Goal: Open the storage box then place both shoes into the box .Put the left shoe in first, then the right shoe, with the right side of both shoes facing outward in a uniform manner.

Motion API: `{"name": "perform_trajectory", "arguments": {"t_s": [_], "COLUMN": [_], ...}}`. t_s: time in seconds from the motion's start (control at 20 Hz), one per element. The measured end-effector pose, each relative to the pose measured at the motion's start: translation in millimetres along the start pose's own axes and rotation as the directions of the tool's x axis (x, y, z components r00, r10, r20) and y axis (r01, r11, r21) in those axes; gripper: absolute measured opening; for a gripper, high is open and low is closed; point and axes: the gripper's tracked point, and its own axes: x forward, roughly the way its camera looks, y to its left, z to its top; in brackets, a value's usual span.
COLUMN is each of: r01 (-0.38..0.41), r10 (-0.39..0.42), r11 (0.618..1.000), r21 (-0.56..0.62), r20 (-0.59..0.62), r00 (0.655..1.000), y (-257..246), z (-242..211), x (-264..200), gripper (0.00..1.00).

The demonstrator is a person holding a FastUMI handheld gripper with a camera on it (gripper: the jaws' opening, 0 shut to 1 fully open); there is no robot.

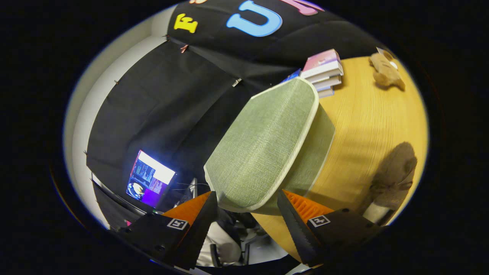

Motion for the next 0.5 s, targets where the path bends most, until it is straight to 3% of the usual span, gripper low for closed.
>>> {"name": "perform_trajectory", "arguments": {"t_s": [0.2, 0.3, 0.5], "r01": [-0.059, -0.113, -0.133], "r10": [0.055, 0.097, 0.088], "r11": [0.983, 0.954, 0.902], "r21": [0.173, 0.276, 0.410], "r20": [0.033, 0.071, 0.127], "r00": [0.998, 0.993, 0.988], "y": [-1.8, 1.4, -6.5], "z": [10.4, 22.0, 40.7], "x": [4.0, 5.1, 9.2], "gripper": [0.98, 0.98, 0.96]}}
